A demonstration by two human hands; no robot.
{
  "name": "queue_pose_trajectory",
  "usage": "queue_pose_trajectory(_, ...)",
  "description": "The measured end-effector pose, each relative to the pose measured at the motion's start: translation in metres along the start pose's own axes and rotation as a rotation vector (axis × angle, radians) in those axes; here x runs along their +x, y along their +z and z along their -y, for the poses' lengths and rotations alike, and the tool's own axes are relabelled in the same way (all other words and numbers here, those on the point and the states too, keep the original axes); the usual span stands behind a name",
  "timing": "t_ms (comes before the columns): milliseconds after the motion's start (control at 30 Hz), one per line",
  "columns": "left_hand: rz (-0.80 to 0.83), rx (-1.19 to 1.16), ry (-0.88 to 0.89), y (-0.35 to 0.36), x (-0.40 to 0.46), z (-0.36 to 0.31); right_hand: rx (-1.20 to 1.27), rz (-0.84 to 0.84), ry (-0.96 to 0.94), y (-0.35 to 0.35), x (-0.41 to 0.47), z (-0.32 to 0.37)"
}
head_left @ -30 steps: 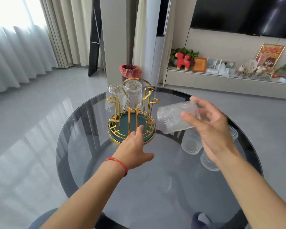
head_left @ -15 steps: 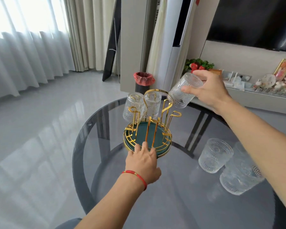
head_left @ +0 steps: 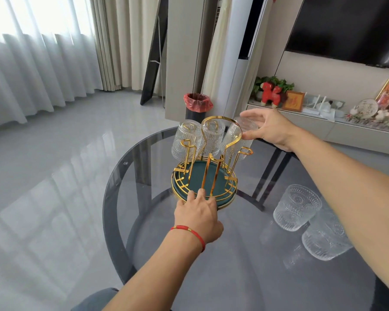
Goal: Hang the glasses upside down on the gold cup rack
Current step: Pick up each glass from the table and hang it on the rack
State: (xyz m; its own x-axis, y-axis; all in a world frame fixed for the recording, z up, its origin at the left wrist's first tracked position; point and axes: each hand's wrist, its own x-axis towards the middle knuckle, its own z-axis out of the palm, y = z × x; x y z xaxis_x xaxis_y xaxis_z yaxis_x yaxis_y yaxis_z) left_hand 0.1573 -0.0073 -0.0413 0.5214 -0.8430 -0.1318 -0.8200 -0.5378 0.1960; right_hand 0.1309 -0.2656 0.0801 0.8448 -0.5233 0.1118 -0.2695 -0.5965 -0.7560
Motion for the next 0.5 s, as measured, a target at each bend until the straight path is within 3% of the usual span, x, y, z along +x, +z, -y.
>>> queue_pose_trajectory(400,-0.040,-0.008,-0.016,0.001,0.002,-0.002,-0.101,0.132,0.006,0.021,-0.003,-0.007)
queue_pose_trajectory(500,-0.071,-0.036,-0.017,0.000,0.003,-0.002,-0.094,-0.026,0.041,0.012,-0.022,-0.016)
